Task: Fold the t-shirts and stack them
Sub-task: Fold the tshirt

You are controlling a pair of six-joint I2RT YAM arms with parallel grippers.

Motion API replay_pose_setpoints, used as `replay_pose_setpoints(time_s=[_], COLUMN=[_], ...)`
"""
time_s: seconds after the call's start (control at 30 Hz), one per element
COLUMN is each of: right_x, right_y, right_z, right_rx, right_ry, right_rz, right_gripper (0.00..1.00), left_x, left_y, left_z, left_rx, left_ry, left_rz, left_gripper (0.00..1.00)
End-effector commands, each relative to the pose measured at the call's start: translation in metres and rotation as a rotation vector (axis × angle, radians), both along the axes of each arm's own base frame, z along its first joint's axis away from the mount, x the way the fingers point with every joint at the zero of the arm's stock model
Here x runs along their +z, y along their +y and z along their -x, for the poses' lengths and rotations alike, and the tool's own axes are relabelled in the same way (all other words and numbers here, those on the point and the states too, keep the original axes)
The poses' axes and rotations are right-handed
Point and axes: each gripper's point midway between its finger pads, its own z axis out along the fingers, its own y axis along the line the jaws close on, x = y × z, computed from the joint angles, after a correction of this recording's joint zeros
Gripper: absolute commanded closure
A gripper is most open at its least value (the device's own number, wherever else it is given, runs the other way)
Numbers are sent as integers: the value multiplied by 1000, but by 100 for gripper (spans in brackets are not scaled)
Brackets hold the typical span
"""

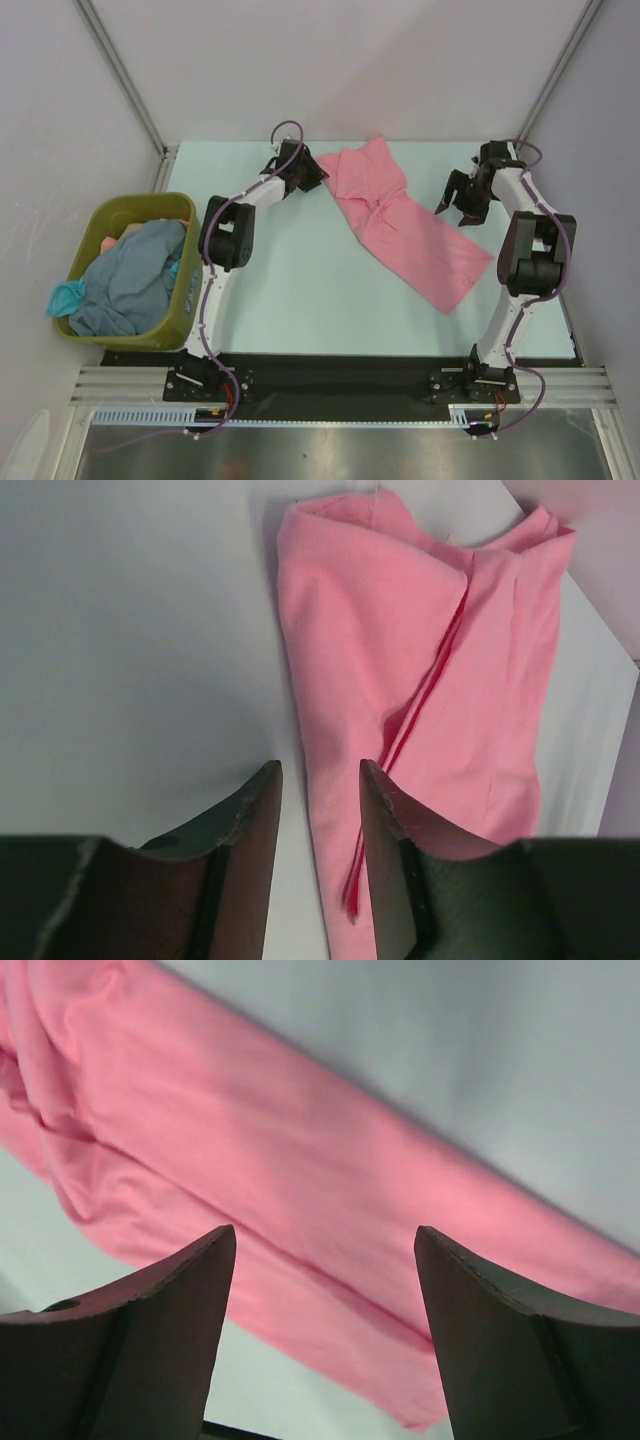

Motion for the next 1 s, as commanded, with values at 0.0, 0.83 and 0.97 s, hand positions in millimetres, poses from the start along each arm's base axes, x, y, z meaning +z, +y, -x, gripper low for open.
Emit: replay_pose_setpoints(time_s=[0.0,0.83,0.97], right_x=[39,-21,-36], right_y=[15,94,96], right_z=[24,198,192], right_rx=[96,408,429], right_ry=[-32,356,352], right_rz=[79,318,328], right_gripper=[21,37,50], left_x=[11,61,68], left_y=[-5,37,40], left_z=[-14,71,110], left_rx=[48,-98,-155], left_ry=[-30,-23,-5], left_rz=[43,-32,-15], left_gripper=[59,25,27])
